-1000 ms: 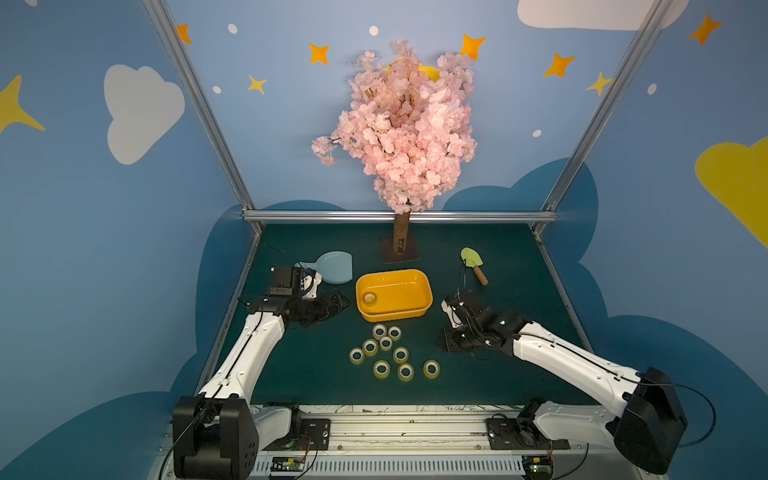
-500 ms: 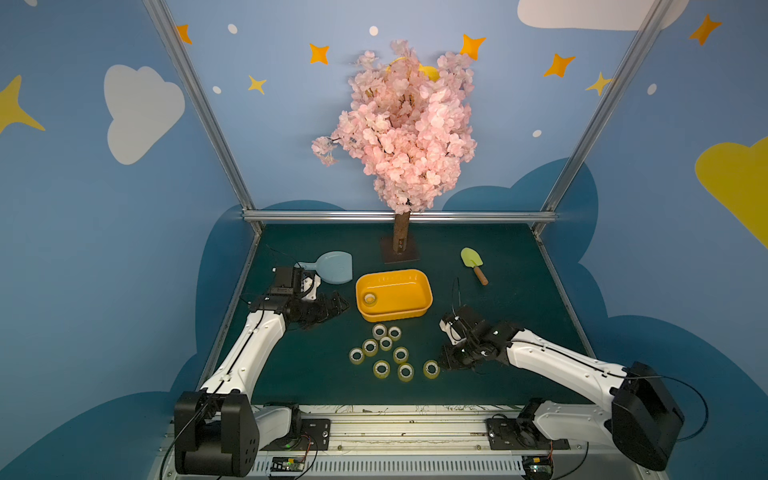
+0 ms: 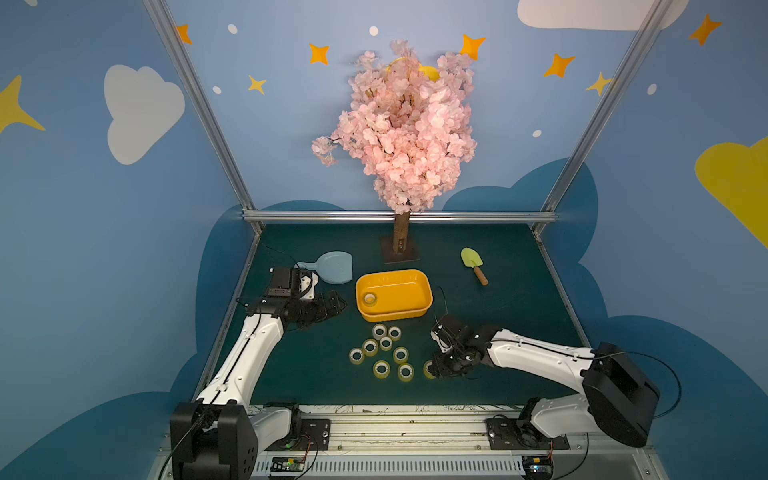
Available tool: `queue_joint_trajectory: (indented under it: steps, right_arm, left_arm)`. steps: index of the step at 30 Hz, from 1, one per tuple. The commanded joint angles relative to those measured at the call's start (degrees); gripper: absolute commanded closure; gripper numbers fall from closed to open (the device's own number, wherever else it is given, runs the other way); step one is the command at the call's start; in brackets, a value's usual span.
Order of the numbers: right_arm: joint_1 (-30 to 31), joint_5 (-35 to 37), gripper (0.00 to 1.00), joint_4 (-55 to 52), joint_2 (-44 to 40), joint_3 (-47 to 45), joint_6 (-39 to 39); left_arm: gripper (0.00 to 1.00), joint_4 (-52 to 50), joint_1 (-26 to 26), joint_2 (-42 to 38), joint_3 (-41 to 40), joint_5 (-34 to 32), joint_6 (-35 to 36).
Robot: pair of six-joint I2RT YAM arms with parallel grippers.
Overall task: Put the transparent tape into the storage box
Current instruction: Pick up the tape at the center of the board.
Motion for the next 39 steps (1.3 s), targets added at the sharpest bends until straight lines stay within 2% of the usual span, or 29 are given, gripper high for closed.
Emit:
queue_joint_trajectory:
  steps: [1,16,21,25,30,39]
  right_arm:
    - [0.54,5.08,0.60,-2.72,0.83,1.77,1.55]
    - [3.02,8.32,0.62,-1.02,7.89,2.97,5.14]
    - [3.56,9.60,0.75,-2.25,7.81,3.05,5.37]
    - [3.87,10.47,0.90,-3.64,5.22,2.80,5.20]
    - [3.83,11.44,1.00,-5.70,-0.90,2.79,3.85]
    - [3.06,13.91,1.00,-10.14,-11.78,3.77,2.28]
  left_arm:
    - [0.00,-0.56,-0.07,-0.16,0.92,-0.28,0.90]
    - [0.00,-0.73,-0.10,0.34,0.98,-0.61,0.95]
    - [0.00,-0.81,-0.08,0.34,1.06,-1.05,1.07]
    - [0.00,-0.91,-0.11,0.30,1.13,-1.57,1.11]
    - [0.00,-0.91,-0.06,0.06,1.09,-2.36,1.29]
    - [0.00,-0.69,0.02,-0.60,1.26,-2.66,1.64]
